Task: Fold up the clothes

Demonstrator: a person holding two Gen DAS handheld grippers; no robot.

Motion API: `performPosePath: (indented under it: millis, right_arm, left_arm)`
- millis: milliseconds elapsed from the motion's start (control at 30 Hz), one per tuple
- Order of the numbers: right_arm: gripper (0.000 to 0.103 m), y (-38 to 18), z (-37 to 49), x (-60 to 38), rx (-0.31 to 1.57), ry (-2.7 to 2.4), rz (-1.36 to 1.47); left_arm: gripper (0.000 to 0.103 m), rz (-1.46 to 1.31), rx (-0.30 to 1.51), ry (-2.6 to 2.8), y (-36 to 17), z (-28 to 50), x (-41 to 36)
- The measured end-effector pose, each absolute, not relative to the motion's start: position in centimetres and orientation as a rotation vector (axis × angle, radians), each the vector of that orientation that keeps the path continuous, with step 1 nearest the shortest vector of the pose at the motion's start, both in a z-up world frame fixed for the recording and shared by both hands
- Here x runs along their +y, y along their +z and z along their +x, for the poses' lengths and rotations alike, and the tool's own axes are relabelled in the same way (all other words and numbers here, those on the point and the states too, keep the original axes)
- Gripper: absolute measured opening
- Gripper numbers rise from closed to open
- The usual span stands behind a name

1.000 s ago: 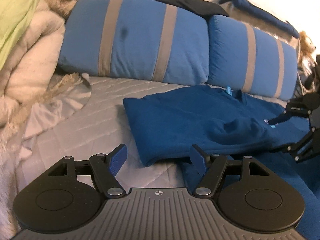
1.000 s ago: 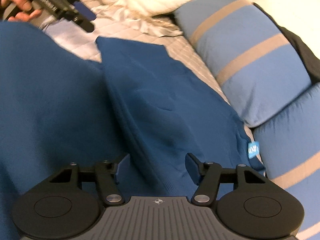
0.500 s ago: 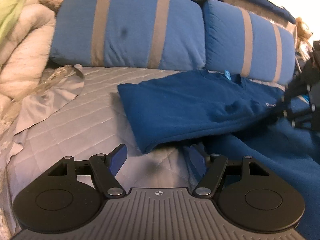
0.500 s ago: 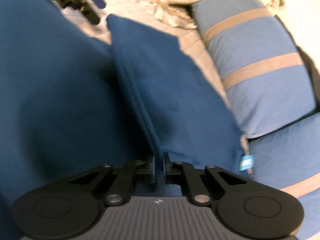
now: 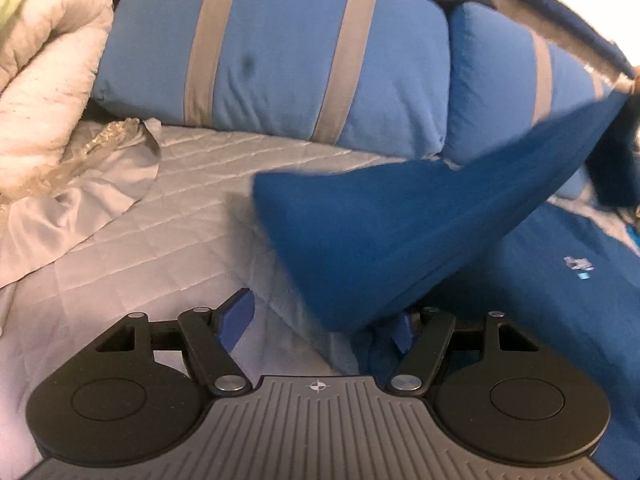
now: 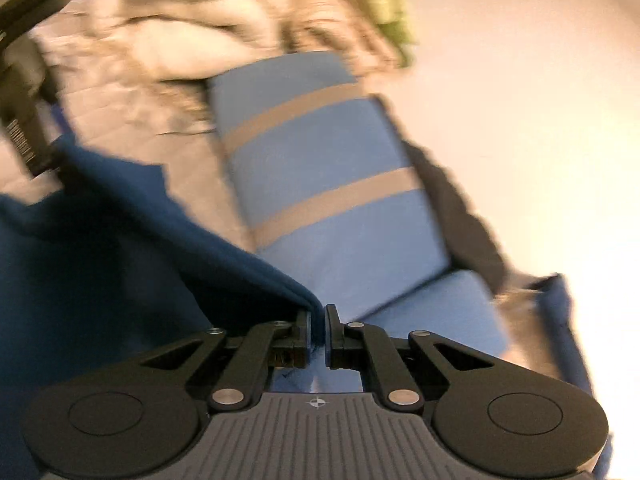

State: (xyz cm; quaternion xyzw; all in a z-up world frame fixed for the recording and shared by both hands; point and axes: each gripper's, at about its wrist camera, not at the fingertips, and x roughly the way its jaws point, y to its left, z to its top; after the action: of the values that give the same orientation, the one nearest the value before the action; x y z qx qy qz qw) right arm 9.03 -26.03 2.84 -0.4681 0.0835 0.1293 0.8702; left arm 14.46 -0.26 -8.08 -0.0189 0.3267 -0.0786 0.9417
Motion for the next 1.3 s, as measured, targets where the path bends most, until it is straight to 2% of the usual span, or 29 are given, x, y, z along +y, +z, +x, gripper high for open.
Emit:
performPosePath:
  millis: [167,233,267,333,400,567,733,800,833,867,900,933,967,1033,1233,1300]
  right_arm:
    - [0.008,4.5,10.0,-29.6,0.194,0.192,-0.941]
    - [0.008,3.9,10.1,-30.9,0.242,0.207,-0.955]
    - [0.008,3.5,10.3,-31.5,0.276,0.224,-0.961]
    - [0.008,2.4,10.4,-32.8,0.368,0.285,-0.949]
    - [0.008,1.1,10.4,-33.7,0.444,0.326,-0.938]
    - [0.008,-1.4,9.8,-35.3,0.541,0.364,-0.89]
    - [0.009,0.2,6.3,-34.6,0.44,0.342,-0.972]
    - [0.013,0.9,3.8,-33.9,0.391,0.347,-1.024]
    - [0.022,0.8,3.0,-33.8,0.397,0.367,-1.046]
    - [0.03,0.3,2.1,-33.8,0.419,0.398,-1.064]
    - [0.05,-0.2,1.2,-34.0,0.443,0.429,-1.078]
    - [0.066,-0.6,0.7,-34.4,0.473,0.456,-1.074]
    - [0.069,-1.1,0.5,-35.0,0.5,0.469,-1.06]
    - [0.069,-2.1,0.2,-36.2,0.556,0.49,-1.029]
    - [0.068,-3.5,3.7,-39.7,0.721,0.503,-0.765]
    - [0.065,-4.5,4.6,-40.2,0.752,0.509,-0.745]
  left_arm:
    - [0.067,0.114,0.652,-0.148,-8.9,14.0,-2.0]
    - [0.048,0.207,0.637,-0.179,-9.2,13.3,-2.9]
    - [0.028,0.257,0.64,-0.204,-9.4,13.1,-3.4]
    - [0.016,0.344,0.64,-0.233,-9.7,12.6,-4.3]
    - [0.011,0.41,0.628,-0.243,-9.9,12.2,-5.0]
    - [0.011,0.393,0.641,-0.26,-9.9,12.6,-4.5]
    - [0.012,0.396,0.648,-0.248,-9.7,12.8,-4.5]
    - [0.016,0.391,0.652,-0.234,-9.6,12.8,-4.5]
    - [0.02,0.392,0.654,-0.229,-9.6,12.8,-4.4]
    - [0.033,0.397,0.659,-0.212,-9.4,12.7,-4.3]
    - [0.044,0.399,0.662,-0.197,-9.2,12.6,-4.2]
    - [0.047,0.383,0.661,-0.199,-8.7,12.1,-3.9]
    - [0.052,0.367,0.66,-0.202,-8.3,11.7,-3.6]
    - [0.059,0.334,0.659,-0.207,-7.4,10.8,-2.9]
    - [0.06,0.114,0.664,-0.227,-3.2,7.6,-0.2]
    - [0.062,0.061,0.648,-0.245,-1.9,6.3,0.3]
